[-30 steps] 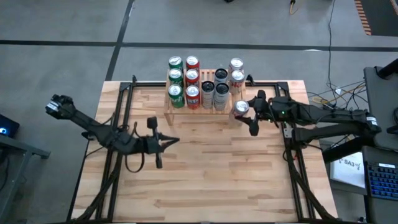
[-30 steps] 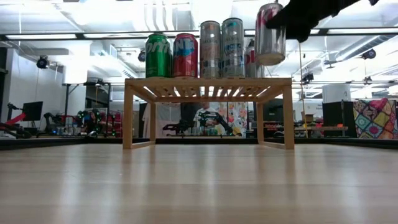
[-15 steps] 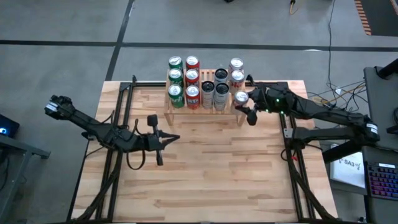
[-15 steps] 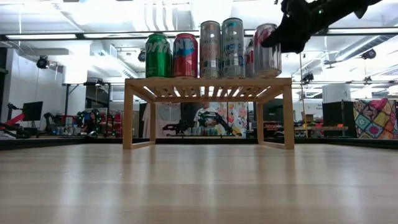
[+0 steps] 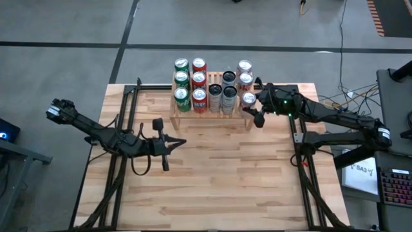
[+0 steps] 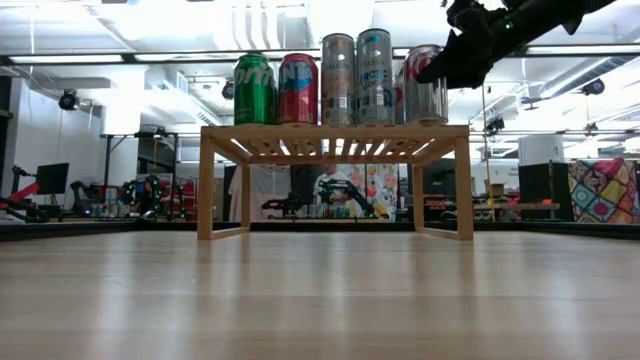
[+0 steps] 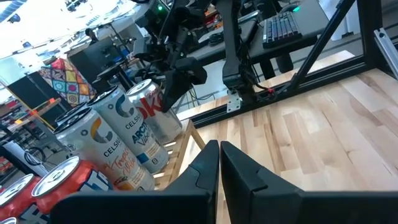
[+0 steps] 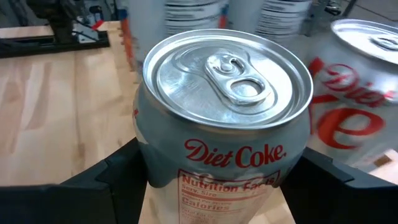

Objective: Place canned beverage on shelf
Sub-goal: Put the red silver soda can aligned with other red silver soda can on the shelf, then return to Home Position

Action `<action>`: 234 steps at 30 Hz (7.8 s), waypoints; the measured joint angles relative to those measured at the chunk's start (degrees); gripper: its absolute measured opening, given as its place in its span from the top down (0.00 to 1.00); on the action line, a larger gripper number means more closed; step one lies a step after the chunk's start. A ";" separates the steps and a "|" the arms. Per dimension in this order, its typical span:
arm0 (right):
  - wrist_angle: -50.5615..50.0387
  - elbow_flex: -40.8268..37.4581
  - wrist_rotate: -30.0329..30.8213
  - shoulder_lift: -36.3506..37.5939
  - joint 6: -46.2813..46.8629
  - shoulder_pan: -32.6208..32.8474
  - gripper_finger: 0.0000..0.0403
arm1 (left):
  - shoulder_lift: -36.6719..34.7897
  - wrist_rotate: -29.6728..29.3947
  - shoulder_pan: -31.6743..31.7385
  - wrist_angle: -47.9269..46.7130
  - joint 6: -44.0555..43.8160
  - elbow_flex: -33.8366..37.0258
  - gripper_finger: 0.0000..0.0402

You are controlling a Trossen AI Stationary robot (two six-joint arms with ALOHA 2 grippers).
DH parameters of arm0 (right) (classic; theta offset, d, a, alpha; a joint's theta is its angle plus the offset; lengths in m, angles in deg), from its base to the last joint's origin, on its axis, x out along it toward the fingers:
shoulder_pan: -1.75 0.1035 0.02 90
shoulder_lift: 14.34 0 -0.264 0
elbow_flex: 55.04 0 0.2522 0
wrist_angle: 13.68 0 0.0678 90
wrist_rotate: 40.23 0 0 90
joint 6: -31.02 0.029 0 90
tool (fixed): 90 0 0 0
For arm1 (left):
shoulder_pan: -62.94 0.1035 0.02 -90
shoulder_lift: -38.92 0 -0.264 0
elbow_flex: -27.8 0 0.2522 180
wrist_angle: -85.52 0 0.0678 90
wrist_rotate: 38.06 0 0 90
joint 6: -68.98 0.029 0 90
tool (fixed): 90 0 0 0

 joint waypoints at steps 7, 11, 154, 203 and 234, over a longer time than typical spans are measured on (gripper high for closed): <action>0.40 0.02 0.23 -0.86 1.02 -2.10 0.31 | 0.00 -0.03 0.00 -0.02 0.00 0.00 1.00; 2.46 0.10 -0.38 -2.70 1.04 -2.09 0.31 | 0.00 -0.07 0.00 -0.04 0.00 0.00 1.00; -0.94 5.14 -0.15 4.92 0.80 23.11 0.98 | -26.52 13.16 0.10 -1.50 -3.66 16.61 1.00; 20.78 -35.94 -0.31 47.40 3.42 23.08 0.98 | -59.49 12.99 6.54 1.72 -8.38 40.05 1.00; 13.51 -42.12 9.16 44.74 5.10 23.06 0.98 | -58.55 -1.79 6.75 -2.30 -15.69 42.60 1.00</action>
